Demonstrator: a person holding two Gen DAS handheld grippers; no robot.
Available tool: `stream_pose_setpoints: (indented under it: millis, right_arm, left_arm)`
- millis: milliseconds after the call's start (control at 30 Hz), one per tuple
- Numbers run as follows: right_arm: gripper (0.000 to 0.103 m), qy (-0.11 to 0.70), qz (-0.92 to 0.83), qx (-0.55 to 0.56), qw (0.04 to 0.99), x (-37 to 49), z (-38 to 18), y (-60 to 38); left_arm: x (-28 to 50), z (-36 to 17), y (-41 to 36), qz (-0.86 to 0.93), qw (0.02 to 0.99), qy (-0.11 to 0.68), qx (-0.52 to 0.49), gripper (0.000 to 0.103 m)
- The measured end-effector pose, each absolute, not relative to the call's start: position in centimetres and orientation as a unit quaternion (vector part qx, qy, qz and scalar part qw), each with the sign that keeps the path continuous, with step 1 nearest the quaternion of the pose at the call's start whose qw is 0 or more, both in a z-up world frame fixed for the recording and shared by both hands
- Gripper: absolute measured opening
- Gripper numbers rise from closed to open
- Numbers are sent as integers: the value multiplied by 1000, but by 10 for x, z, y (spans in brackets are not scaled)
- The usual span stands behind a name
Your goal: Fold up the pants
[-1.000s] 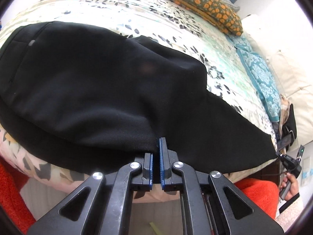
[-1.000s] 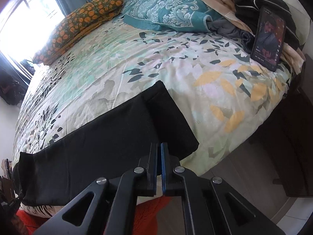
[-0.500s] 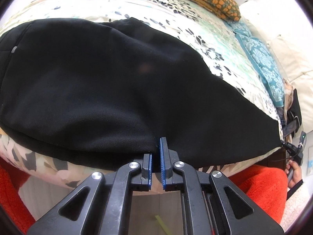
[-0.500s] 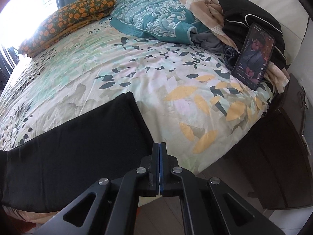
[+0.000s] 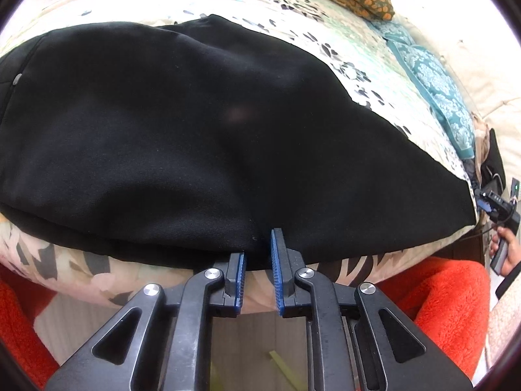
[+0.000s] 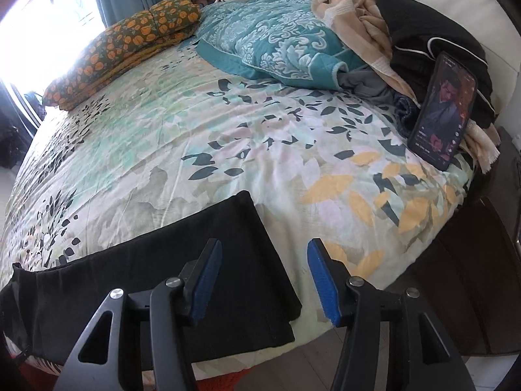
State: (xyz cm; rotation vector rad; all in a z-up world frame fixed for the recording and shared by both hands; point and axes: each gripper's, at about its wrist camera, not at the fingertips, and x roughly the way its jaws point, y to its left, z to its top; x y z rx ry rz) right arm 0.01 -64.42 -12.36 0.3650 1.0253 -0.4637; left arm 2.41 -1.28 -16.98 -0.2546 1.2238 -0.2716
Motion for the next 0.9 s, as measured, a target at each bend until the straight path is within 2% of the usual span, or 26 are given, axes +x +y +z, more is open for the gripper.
stream_pose_setpoints:
  millis: [100,233,267,300,333,400,500,667,700,767,833,867,900]
  right_arm:
    - [50,517,-187,168,818,26,-133,-648]
    - [48,552,-174,111,808,55,-145,-641]
    - [43,560,-171,104,804,60,-149,-641]
    - [19,571,-168,93,798,65,-153,-639]
    - [6,585,-161,82,791,69,-159,-638]
    - [3,605,-160,39,779,76,-166,-629]
    - [3,582,-176,-35,793,80,-160,-614]
    - [3,568,-226,-16,791,76,-171,-625]
    - [4,563,-228,-19,794,75,-171,-623]
    - [14,555,-232,-14,799,74,-168,-619]
    - [62,549,-248,-31,798,71,-160,-614]
    - [68,537,-254,-35,804,67,-151,-612]
    - [68,521,-256,-35,814,61,-139,-607]
  left_arm:
    - [24,-170,-13,-127,803,571,-118,13]
    - [23,-170,-16,-126,804,570,-113,13]
    - [23,-170,-17,-126,805,570,-111,13]
    - [23,-171,-18,-125,805,570,-108,13]
    - [23,-171,-20,-124,805,570,-107,13]
    - [23,-170,-22,-122,806,570,-106,14]
    - [24,-169,-25,-126,803,570,-119,19]
    - [20,-172,-38,-139,799,577,-98,40]
    - [17,-171,-39,-145,796,581,-91,47]
    - [11,-168,-38,-155,779,603,-77,59]
    - [2,-160,-28,-163,765,619,-74,59]
    - [-2,-152,-21,-172,765,617,-74,59]
    - [-2,-142,-13,-176,774,604,-73,60]
